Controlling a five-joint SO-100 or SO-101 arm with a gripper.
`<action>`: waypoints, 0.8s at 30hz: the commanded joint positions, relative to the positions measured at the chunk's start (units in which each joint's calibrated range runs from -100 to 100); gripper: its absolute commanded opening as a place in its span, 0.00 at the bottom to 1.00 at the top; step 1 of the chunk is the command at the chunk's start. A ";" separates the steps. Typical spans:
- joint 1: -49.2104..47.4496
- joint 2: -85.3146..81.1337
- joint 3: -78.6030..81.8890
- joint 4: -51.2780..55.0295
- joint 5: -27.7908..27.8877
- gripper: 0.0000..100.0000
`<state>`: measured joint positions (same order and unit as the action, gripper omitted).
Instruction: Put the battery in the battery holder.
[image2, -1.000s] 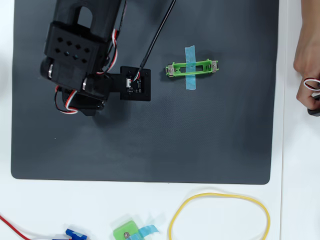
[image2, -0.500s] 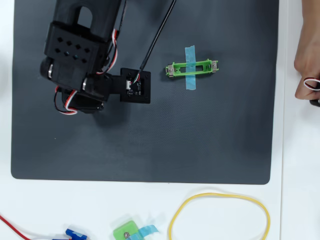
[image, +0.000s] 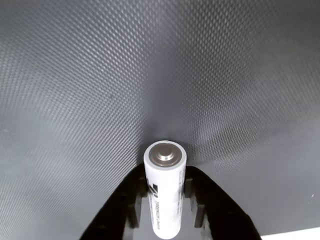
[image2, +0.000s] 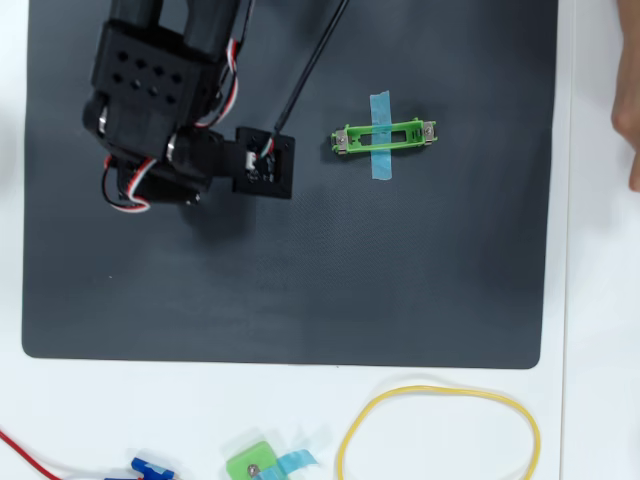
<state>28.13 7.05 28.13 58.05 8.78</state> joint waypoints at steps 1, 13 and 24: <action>0.36 -12.89 5.00 -0.45 -0.28 0.00; -9.50 -42.57 21.83 -0.10 -2.42 0.00; -25.59 -58.09 32.84 0.34 -8.78 0.00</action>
<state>5.67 -48.05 59.98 58.05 1.17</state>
